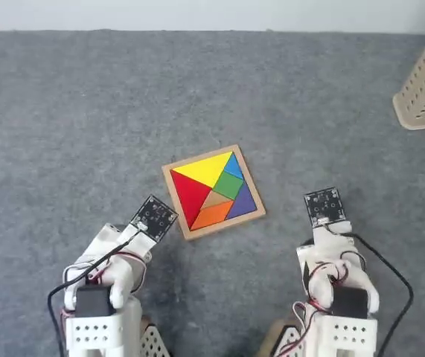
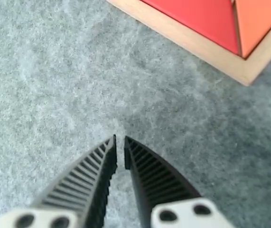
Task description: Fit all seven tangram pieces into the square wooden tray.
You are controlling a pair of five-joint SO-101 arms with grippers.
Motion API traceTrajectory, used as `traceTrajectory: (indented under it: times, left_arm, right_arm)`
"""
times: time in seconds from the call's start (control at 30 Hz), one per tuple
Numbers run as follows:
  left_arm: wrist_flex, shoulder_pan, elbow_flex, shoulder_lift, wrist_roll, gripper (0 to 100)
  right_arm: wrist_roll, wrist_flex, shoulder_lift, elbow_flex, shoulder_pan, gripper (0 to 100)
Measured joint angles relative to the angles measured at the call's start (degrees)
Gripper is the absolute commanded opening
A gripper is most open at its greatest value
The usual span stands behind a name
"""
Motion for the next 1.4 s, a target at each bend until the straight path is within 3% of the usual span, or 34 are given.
traceTrajectory:
  times: [1.4]
  left_arm:
    - [0.0,0.0,0.0,0.0,0.0,3]
  right_arm:
    - [0.0,1.6,0.0,0.0,0.0,0.6]
